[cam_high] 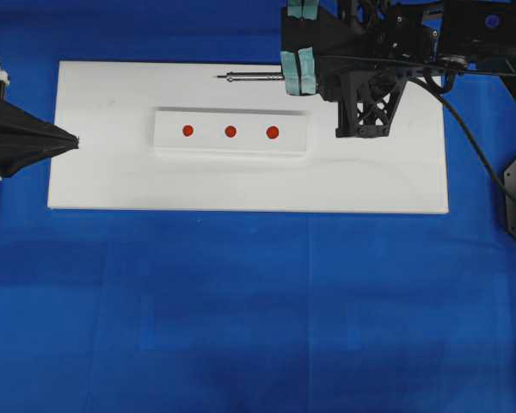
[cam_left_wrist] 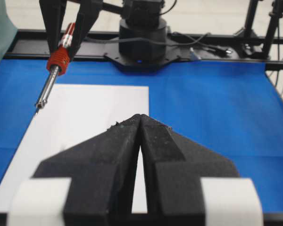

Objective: Touch the tip of the soldering iron to the mark.
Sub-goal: 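Raise the iron and move it right above the strip, then lower the iron tip onto the right red dot and hold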

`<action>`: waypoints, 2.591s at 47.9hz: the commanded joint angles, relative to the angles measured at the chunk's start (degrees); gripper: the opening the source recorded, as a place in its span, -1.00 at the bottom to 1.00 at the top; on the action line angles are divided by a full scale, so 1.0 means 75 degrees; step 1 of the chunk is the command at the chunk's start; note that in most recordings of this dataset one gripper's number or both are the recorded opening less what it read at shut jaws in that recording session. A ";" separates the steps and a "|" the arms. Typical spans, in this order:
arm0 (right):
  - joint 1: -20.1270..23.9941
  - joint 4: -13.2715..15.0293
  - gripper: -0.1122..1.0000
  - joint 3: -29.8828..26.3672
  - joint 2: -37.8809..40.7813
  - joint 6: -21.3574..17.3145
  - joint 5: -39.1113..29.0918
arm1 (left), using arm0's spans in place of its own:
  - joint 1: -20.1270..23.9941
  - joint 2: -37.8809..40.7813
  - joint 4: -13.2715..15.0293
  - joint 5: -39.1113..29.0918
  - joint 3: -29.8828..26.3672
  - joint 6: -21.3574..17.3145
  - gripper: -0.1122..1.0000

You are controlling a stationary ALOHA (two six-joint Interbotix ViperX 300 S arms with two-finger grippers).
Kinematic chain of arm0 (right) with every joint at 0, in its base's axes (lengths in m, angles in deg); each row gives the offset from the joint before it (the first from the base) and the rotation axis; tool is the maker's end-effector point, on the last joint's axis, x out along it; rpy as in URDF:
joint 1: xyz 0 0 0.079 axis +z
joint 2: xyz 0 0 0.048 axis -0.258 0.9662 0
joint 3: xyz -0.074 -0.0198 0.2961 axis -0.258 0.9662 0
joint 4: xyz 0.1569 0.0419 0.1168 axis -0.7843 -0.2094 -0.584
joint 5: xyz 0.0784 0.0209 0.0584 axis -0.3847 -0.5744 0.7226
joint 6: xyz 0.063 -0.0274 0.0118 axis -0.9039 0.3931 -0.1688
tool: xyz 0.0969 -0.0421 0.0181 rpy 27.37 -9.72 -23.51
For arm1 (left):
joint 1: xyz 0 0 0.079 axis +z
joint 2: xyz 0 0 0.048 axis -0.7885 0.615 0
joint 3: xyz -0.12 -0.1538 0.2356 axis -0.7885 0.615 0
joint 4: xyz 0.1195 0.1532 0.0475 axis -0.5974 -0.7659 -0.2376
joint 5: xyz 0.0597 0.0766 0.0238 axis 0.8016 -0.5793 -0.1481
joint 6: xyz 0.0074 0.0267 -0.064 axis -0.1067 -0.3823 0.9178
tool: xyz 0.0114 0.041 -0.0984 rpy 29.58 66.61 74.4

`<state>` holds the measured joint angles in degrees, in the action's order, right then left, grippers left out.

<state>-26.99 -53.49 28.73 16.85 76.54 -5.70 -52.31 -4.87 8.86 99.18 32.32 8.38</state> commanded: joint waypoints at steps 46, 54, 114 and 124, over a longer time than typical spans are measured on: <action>0.0000 -0.0023 -0.68 0.1336 -0.1453 -0.0176 -0.0281 | 0.0012 0.0023 -0.0023 0.0070 -0.0059 0.0035 -0.79; 0.0000 -0.0023 -0.68 0.1359 -0.1359 -0.0211 -0.0281 | 0.0012 0.0023 -0.0023 0.0070 -0.0047 0.0035 -0.79; 0.0000 -0.0352 -0.68 0.2543 0.0164 -0.0258 0.1441 | 0.0012 0.0023 -0.0023 0.0070 -0.0012 0.0035 -0.79; 0.0000 -0.0340 -0.68 0.2531 0.0164 -0.0246 0.1441 | 0.0012 0.0023 -0.0023 0.0070 -0.0012 0.0035 -0.79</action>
<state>-26.99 -55.95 48.33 18.52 74.70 4.76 -52.31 -4.87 8.86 99.18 32.85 8.64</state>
